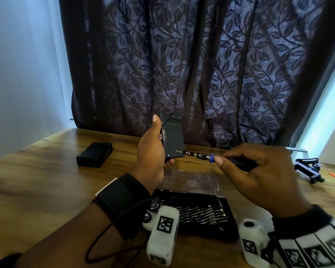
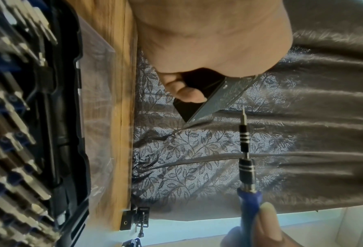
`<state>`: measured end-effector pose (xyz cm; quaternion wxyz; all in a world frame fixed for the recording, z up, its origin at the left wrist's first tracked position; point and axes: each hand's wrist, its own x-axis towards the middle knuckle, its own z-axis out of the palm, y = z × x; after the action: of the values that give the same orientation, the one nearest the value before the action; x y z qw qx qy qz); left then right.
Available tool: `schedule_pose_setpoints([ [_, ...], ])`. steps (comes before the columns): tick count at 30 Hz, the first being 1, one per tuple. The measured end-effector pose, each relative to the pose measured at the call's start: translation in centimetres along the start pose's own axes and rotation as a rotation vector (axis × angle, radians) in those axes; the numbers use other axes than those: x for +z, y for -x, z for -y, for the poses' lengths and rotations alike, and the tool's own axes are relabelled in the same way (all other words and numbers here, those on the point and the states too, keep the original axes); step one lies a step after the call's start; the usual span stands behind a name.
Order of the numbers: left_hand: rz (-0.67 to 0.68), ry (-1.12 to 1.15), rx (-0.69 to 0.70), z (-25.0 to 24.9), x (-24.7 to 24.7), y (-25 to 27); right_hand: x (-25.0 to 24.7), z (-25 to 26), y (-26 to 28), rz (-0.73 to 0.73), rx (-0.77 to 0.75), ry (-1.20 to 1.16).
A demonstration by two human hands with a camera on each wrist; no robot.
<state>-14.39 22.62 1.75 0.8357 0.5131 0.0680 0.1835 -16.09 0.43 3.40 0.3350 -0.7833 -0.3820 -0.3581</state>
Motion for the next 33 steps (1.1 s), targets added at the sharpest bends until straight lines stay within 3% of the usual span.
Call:
schedule_pose_setpoints([
  [26,0.034,0.002,0.051,0.09,0.30,0.52,0.20,0.30,-0.20,0.126,-0.037,0.041],
  [33,0.157,0.086,-0.015,-0.20,0.23,-0.06,-0.41,-0.70,-0.26,0.145,-0.039,0.083],
])
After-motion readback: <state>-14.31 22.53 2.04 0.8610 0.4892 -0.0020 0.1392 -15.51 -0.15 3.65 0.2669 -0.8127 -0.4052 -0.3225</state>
